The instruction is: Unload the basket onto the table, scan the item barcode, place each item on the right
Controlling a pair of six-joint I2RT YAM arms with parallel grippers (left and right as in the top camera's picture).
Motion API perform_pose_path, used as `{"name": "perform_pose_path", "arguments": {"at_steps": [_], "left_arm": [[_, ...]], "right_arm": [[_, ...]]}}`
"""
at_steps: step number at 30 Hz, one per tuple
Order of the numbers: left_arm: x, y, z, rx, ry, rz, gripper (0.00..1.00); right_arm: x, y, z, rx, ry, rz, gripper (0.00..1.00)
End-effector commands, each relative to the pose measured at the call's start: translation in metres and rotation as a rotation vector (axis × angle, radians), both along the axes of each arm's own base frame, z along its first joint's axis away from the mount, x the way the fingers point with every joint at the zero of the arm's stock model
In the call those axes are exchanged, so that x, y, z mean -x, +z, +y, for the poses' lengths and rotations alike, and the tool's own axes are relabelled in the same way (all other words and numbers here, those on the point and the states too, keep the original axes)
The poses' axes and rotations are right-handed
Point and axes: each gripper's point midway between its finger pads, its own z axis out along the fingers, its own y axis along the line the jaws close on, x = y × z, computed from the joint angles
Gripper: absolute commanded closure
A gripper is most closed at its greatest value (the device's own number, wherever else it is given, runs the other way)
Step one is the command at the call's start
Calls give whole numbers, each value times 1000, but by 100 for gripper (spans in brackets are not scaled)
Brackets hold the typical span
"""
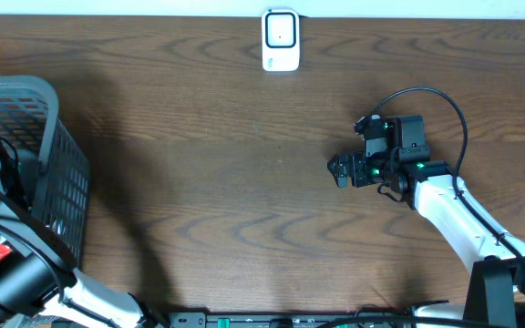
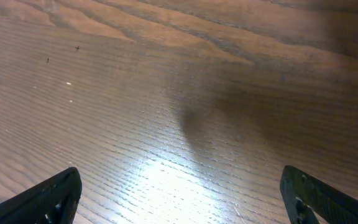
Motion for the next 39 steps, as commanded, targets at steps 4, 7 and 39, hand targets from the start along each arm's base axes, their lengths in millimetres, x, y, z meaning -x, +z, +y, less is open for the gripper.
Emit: {"name": "perform_pose_path", "arguments": {"at_steps": [4,7,39], "left_arm": [[-23,17,-1,1,10,-155,92],[-30,22,-2,14,5,-197,92],[-114,97,-18,127,-153,-662,92]], "right_arm": [[4,-4,5,-4,25,7,1],[4,-4,5,-4,25,7,1],[3,-3,5,-4,25,4,1]]}}
